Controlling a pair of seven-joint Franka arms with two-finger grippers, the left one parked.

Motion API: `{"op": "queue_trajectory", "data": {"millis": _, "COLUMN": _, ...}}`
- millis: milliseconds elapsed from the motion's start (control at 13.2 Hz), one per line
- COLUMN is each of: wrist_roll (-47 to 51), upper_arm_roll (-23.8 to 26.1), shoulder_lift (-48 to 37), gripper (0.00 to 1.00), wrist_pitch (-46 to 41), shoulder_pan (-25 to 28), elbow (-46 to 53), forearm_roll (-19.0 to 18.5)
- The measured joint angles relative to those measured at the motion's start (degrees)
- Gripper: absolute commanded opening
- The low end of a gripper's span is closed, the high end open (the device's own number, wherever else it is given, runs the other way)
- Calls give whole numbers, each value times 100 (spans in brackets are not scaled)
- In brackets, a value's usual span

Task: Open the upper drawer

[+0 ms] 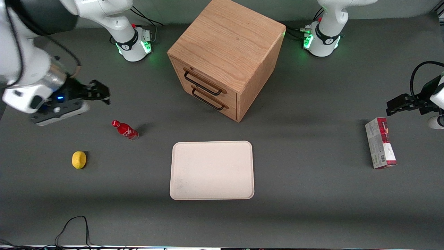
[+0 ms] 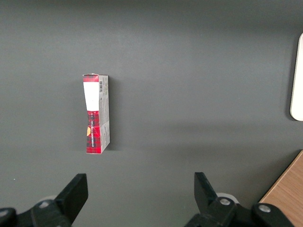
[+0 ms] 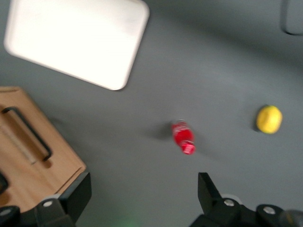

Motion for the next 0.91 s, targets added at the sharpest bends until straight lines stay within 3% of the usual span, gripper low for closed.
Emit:
{"op": "queue_trajectory", "data": {"millis": 608, "wrist_roll": 0, "upper_arm_roll": 14, "shoulder_lift": 428, "gripper": 100, "wrist_pitch": 386, "shoulder_pan": 1607, "elbow": 13, "forearm_roll": 62}}
{"op": "queue_trajectory", "data": {"millis": 911, "wrist_roll": 0, "upper_arm_roll": 13, "shoulder_lift": 589, "gripper": 100, "wrist_pitch": 540, "shoulder_pan": 2018, "elbow": 15, "forearm_roll": 63}}
